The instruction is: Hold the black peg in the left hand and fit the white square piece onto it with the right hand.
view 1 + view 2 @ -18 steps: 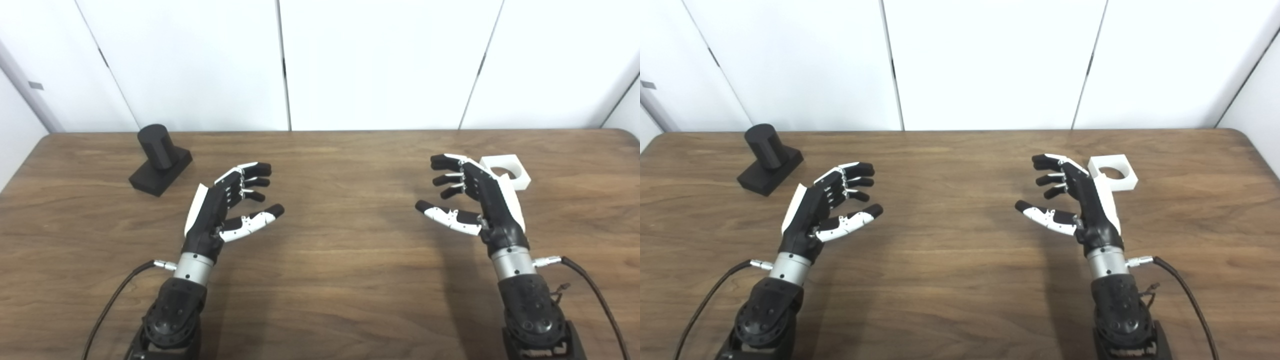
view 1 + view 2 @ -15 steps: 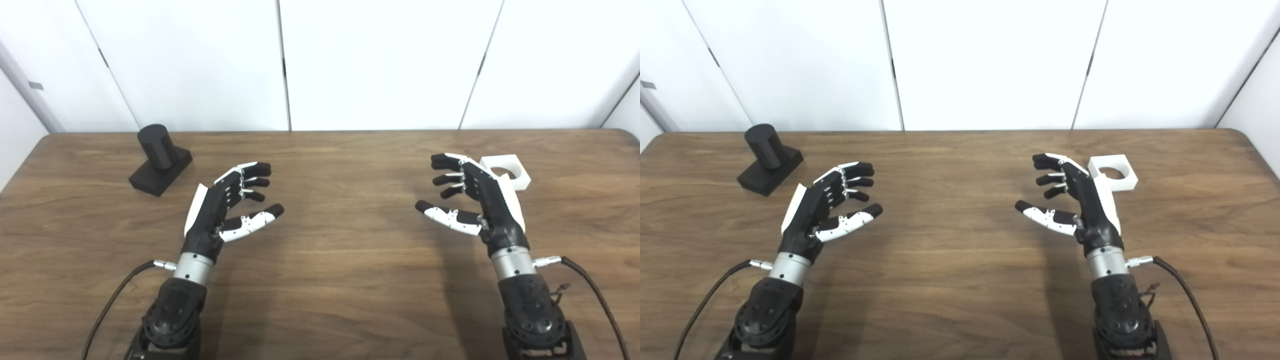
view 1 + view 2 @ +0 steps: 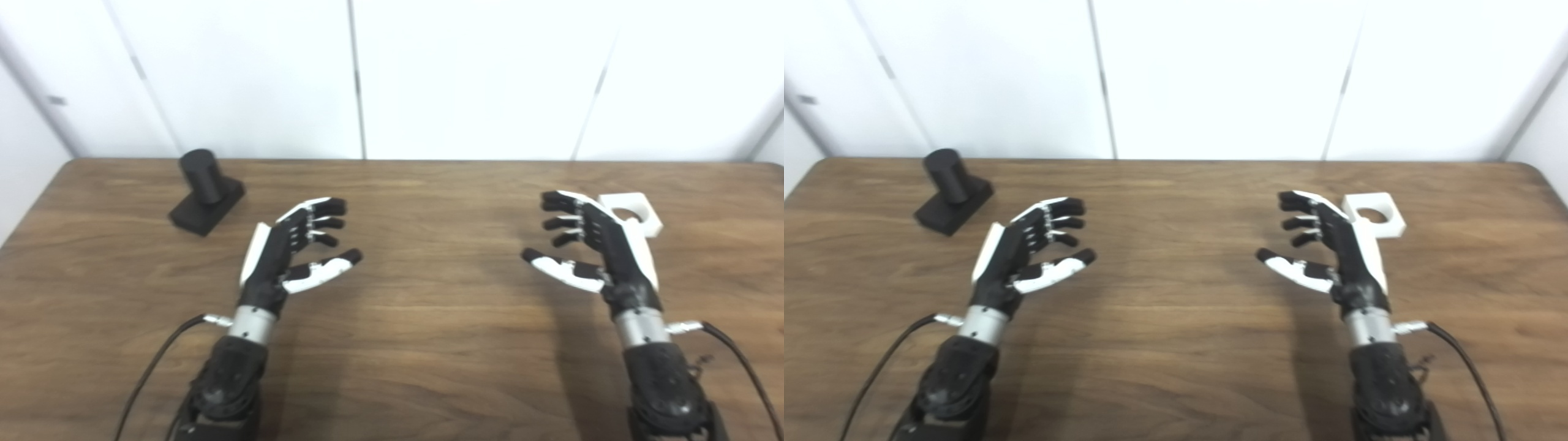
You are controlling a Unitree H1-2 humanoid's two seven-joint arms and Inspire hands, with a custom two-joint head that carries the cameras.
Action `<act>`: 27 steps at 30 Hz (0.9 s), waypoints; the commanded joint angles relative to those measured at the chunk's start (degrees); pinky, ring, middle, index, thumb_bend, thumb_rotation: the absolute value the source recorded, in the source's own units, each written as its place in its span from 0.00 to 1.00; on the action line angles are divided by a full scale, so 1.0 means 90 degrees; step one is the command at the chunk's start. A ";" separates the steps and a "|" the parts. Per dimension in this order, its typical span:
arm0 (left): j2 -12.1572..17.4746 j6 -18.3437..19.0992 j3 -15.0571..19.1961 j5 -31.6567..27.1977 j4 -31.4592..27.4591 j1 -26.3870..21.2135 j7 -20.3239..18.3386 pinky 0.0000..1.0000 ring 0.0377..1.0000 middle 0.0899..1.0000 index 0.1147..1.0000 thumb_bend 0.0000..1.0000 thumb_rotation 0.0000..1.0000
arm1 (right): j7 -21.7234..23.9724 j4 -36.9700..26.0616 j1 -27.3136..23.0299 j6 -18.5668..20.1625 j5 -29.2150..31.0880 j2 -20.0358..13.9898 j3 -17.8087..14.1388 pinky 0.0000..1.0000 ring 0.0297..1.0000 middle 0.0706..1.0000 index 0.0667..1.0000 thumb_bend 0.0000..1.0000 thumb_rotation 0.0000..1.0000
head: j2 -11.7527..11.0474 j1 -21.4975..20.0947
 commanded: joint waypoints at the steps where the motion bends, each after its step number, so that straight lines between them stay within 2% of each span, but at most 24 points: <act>1: -0.0077 -0.0194 -0.0054 0.0019 -0.0105 -0.0180 0.0070 0.57 0.70 0.72 0.68 0.73 0.14 | -0.0015 -0.0126 -0.0114 -0.0305 0.0121 -0.0102 -0.0092 0.50 0.62 0.71 0.71 0.55 0.01 | -0.0031 0.0168; 6: -0.0227 -0.0133 -0.0169 0.0156 -0.0099 -0.0166 0.0127 0.56 0.70 0.73 0.69 0.73 0.13 | 0.0063 -0.0253 -0.0044 -0.0217 0.0244 -0.0186 -0.0146 0.52 0.64 0.72 0.72 0.52 0.00 | -0.0211 0.0668; 16: -0.0239 -0.0237 -0.0256 0.0108 -0.0022 -0.0164 0.0051 0.59 0.71 0.73 0.70 0.73 0.15 | 0.0153 -0.0590 0.0022 0.0284 0.0371 -0.0107 -0.0189 0.55 0.68 0.74 0.73 0.51 0.00 | -0.0316 0.0741; 21: -0.0259 -0.0303 -0.0262 0.0123 0.0053 -0.0131 0.0084 0.59 0.71 0.73 0.69 0.74 0.15 | 0.0164 -0.0686 0.0065 0.0419 0.0348 -0.0069 -0.0189 0.57 0.67 0.74 0.74 0.51 0.00 | -0.0529 0.0781; 27: -0.0286 -0.0394 -0.0297 0.0190 0.0146 -0.0111 0.0131 0.57 0.71 0.73 0.68 0.74 0.15 | 0.0174 -0.0719 0.0076 0.0433 0.0372 -0.0058 -0.0184 0.55 0.66 0.74 0.74 0.51 0.00 | -0.0638 0.0805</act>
